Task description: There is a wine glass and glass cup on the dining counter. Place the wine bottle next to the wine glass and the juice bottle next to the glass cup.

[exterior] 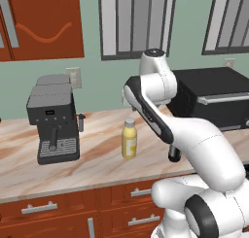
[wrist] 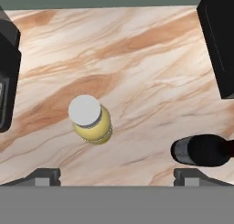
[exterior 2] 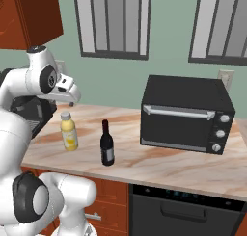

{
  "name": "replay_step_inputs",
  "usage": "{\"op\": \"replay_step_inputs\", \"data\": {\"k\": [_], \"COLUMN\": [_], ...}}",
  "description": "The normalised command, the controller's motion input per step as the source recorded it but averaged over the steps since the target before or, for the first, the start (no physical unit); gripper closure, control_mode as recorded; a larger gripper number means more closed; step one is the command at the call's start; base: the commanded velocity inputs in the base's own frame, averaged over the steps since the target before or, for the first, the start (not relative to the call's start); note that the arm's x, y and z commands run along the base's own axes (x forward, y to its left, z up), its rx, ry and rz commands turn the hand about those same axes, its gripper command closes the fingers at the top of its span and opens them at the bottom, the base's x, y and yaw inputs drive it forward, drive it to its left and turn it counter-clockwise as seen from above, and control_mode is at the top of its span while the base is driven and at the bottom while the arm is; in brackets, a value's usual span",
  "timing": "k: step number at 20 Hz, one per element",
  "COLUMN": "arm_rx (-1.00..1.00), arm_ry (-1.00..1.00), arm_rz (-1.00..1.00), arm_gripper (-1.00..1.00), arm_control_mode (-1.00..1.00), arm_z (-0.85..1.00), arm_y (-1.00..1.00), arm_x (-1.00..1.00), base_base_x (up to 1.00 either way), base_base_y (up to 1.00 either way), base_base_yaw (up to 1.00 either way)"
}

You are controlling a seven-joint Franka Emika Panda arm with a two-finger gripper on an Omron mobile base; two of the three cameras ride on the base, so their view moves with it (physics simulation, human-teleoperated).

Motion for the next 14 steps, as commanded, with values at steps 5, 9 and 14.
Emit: {"op": "replay_step_inputs", "data": {"k": [5,9,14], "arm_rx": [0.07,0.05,0.00], "arm_ry": [0.09,0.07,0.02], "arm_rz": [0.01,0.02,0.02], "arm_gripper": [-1.00,-1.00,-1.00], "arm_control_mode": [-1.00,-1.00,-1.00], "arm_z": [-0.20,-0.15,-0.23], "arm_y": [0.00,0.05,0.14], "arm_x": [0.24,0.19,0.22], "base_base_x": [0.00,0.00,0.00], "base_base_y": [0.00,0.00,0.00], "base_base_yaw": [0.00,0.00,0.00]}}
